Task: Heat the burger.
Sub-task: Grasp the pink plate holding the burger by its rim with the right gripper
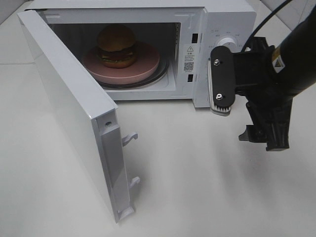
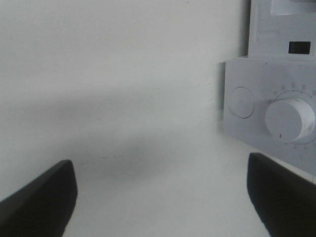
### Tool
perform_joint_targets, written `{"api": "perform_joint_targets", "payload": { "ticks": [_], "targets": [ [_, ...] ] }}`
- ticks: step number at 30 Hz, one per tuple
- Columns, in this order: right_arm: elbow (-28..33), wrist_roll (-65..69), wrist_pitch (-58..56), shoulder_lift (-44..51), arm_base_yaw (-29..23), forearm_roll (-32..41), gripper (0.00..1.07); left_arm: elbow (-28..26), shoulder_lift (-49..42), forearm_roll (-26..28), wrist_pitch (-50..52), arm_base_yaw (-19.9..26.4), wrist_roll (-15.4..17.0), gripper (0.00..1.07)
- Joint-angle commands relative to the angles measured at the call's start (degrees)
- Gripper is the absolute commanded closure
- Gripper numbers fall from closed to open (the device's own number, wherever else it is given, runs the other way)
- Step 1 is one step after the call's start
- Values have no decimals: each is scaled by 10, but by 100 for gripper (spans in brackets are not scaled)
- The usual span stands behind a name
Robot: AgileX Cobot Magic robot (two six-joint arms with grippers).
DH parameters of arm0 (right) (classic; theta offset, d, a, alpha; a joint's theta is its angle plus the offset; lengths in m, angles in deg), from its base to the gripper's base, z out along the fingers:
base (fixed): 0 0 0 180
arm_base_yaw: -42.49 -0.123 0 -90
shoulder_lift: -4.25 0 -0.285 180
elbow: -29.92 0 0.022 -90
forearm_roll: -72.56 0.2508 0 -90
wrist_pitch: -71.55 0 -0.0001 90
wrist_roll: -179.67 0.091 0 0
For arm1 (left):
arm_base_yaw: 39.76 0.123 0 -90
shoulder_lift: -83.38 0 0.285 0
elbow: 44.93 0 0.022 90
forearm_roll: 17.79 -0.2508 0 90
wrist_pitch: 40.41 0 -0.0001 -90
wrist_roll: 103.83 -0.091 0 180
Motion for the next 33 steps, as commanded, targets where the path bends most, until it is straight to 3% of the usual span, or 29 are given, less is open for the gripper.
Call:
{"api": "perform_joint_targets", "payload": {
  "ticks": [1, 15, 33],
  "targets": [
    [-25, 36, 8, -28, -18, -45, 20, 2, -11, -1, 3, 1, 2, 6],
    [-134, 105, 17, -158, -70, -80, 20, 2, -11, -1, 3, 1, 2, 6],
    [-229, 132, 91, -266, -70, -78, 21, 2, -11, -1, 3, 1, 2, 6]
  ]
}}
